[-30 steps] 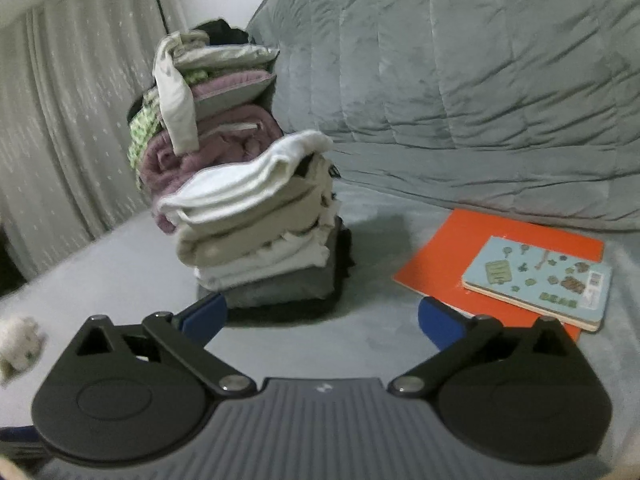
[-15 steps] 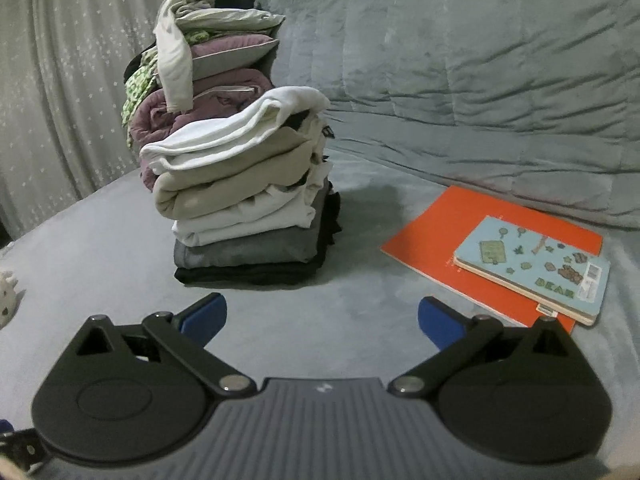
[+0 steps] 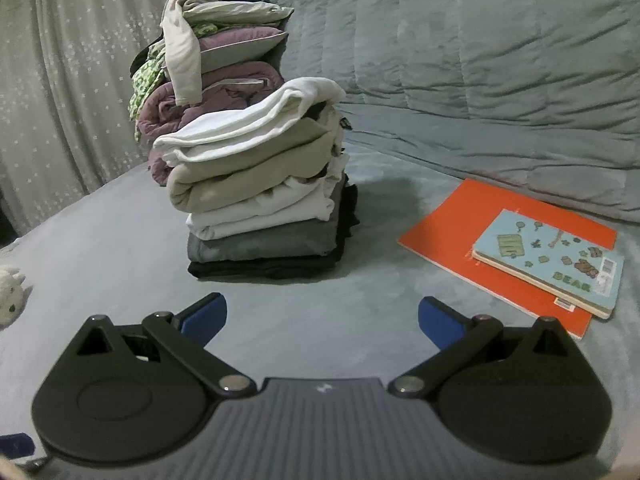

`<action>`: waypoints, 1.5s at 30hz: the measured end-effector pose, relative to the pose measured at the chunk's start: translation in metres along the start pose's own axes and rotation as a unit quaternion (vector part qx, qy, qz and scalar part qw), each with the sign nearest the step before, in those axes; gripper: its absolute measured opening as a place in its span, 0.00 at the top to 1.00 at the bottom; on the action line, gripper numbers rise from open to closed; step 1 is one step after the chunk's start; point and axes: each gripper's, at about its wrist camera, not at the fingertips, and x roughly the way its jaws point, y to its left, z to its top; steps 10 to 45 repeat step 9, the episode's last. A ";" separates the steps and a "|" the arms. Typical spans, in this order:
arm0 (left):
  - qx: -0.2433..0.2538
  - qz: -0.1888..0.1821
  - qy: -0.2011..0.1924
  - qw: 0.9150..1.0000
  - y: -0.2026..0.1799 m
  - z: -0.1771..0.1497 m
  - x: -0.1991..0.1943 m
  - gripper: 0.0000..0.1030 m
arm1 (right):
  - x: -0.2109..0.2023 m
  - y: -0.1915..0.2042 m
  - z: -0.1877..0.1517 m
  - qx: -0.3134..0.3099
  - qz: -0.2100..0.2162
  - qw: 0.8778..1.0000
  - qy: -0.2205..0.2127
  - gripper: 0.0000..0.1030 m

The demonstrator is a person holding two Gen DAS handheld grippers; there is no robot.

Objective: Fold clothes

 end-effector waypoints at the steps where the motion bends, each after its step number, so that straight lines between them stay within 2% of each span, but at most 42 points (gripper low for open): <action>1: -0.001 -0.001 0.001 1.000 0.000 0.000 0.000 0.00 | 0.000 0.002 0.000 -0.001 0.001 1.000 0.001 0.00; 45: -0.008 0.006 0.007 1.000 0.009 -0.001 0.006 0.00 | 0.002 0.011 -0.004 -0.013 0.002 1.000 0.007 0.00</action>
